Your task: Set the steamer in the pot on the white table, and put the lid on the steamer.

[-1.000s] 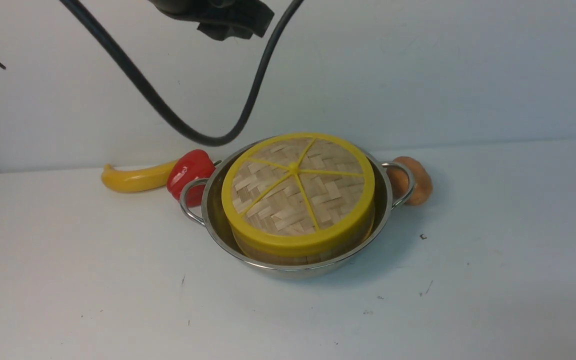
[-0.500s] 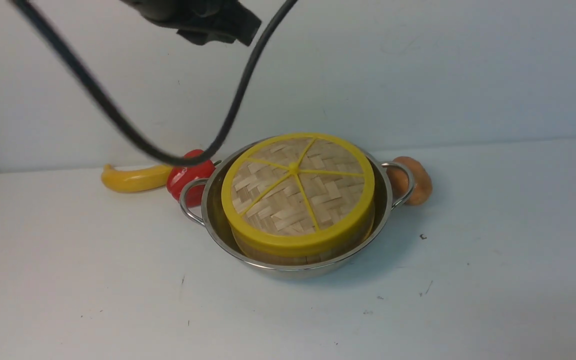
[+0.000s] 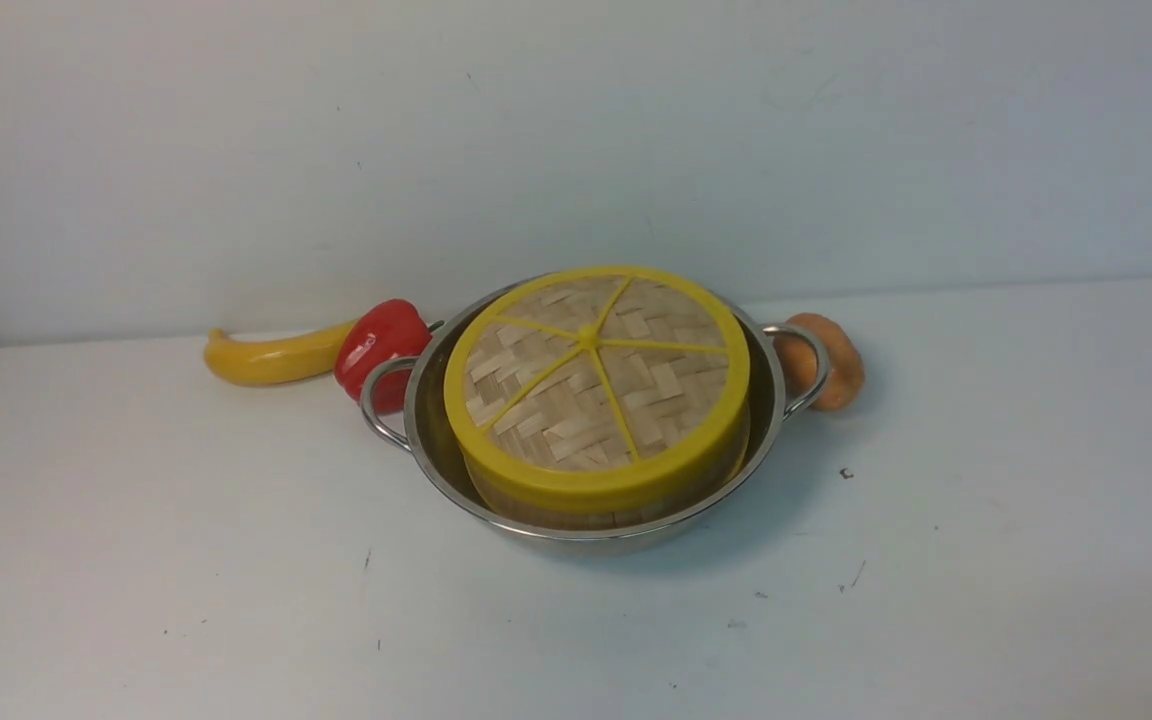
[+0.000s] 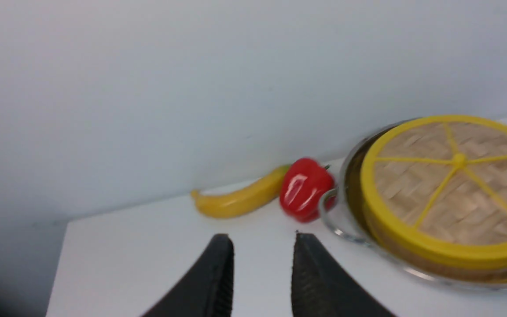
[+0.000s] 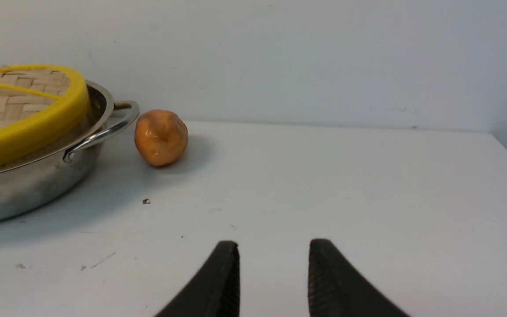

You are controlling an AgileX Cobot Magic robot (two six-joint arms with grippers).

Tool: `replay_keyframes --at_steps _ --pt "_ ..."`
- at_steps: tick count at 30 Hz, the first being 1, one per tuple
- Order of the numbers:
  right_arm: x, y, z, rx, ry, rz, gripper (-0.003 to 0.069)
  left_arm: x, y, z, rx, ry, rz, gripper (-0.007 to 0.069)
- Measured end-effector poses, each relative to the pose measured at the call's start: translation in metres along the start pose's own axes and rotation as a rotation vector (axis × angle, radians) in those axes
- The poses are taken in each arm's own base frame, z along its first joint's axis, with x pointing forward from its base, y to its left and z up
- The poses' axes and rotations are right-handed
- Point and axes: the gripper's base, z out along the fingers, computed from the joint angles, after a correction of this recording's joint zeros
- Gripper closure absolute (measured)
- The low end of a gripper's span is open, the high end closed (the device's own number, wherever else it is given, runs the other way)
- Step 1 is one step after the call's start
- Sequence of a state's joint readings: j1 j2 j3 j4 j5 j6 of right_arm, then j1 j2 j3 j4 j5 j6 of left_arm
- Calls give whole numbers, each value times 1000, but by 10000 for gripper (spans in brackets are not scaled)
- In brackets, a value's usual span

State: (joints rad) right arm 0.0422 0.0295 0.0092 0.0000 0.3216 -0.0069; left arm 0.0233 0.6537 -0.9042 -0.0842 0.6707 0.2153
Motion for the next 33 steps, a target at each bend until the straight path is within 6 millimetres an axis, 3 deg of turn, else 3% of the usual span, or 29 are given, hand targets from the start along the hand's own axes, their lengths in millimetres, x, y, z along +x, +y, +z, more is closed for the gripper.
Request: replay_keyframes --at_steps 3,5,7,12,17,26,33 --pt "0 0 0 0 0 0 417 50 -1 2 -58 14 -30 439" --pt "0 0 0 0 0 0 417 67 -3 3 -65 16 -38 438" --pt "0 0 0 0 0 0 417 111 -10 4 -71 10 -57 428" --pt "0 0 0 0 0 0 417 158 -19 0 -74 -56 -89 414" --pt "0 0 0 0 0 0 417 180 -23 -1 -78 -88 -89 403" --pt "0 0 0 0 0 0 417 197 -25 6 -78 -24 -74 386" --pt "0 0 0 0 0 0 417 223 -28 12 -80 -25 -76 384"
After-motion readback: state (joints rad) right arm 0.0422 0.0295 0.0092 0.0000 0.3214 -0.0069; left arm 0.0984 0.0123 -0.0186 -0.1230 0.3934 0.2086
